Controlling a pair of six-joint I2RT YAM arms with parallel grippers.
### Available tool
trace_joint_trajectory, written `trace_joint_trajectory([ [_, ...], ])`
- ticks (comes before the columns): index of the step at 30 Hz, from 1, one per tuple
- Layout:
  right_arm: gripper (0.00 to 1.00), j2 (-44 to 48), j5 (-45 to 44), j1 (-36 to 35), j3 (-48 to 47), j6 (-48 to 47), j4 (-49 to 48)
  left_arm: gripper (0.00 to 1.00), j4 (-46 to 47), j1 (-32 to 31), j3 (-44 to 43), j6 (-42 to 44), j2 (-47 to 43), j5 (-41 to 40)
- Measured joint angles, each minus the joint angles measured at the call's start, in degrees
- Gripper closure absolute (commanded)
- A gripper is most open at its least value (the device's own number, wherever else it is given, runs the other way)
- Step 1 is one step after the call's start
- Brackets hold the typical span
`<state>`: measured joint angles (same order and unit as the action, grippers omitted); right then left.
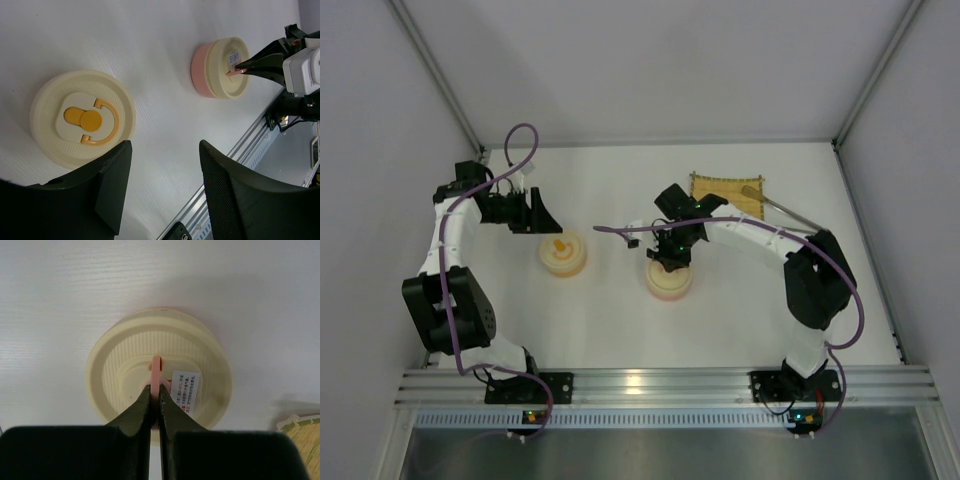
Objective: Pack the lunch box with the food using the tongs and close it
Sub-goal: Close the box lid on the packing box.
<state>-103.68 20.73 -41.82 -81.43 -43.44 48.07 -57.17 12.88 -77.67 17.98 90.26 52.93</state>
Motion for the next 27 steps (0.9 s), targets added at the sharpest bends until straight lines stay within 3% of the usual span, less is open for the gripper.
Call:
trace_joint_trajectory([
  [27,1.0,-0.68,-1.25,0.0,-1.57,-0.46,2.73,0.38,0.02,0.0,0.0,0.04,0.0,-0.04],
])
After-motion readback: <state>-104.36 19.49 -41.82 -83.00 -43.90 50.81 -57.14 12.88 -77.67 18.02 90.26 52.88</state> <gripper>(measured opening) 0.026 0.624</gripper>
